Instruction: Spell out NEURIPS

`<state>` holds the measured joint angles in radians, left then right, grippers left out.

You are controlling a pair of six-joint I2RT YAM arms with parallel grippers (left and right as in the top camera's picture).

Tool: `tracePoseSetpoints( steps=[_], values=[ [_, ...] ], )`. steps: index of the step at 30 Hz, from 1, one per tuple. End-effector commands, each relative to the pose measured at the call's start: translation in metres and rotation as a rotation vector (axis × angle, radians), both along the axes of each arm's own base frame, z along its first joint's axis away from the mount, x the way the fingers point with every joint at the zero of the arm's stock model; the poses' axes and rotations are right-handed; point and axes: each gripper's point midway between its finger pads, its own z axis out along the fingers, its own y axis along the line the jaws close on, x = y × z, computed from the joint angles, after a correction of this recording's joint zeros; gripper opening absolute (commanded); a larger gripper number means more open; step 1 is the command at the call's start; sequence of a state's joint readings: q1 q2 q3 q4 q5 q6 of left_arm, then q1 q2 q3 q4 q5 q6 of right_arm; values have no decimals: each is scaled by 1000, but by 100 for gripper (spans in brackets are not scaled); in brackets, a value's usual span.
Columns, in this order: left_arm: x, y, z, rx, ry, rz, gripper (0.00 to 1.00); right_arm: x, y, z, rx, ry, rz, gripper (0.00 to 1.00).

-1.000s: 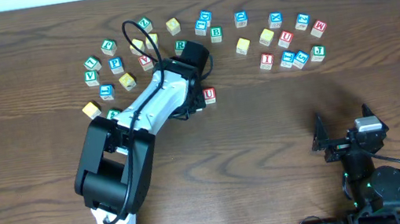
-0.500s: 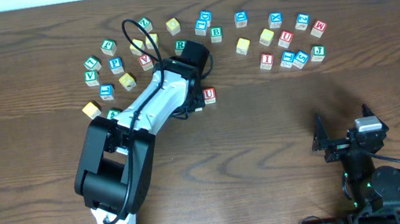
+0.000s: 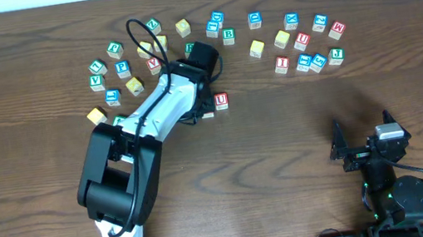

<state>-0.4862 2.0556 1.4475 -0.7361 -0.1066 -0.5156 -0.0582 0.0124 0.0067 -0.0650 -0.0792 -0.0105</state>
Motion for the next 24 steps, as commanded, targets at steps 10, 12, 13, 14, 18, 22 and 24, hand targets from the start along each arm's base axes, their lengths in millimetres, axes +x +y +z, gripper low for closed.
tracePoseSetpoints(
  steps=[10,12,13,14,18,22,24],
  values=[
    [-11,-8,38,-75,7,-61,8,0,0,0,9,-1,-1,99],
    [-17,-17,43,-125,22,-75,8,0,0,0,9,-1,-1,99],
    [-19,-20,43,-136,30,-80,8,0,0,0,9,-1,-1,99],
    [-22,-23,42,-141,38,-87,8,0,0,0,9,-1,-1,99],
    [-34,-33,36,-135,58,-120,8,0,0,0,9,-1,-1,99],
    [-44,-38,30,-124,80,-141,8,0,0,0,9,-1,-1,99],
    [-49,-40,27,-120,89,-147,8,0,0,0,9,-1,-1,99]
  ],
)
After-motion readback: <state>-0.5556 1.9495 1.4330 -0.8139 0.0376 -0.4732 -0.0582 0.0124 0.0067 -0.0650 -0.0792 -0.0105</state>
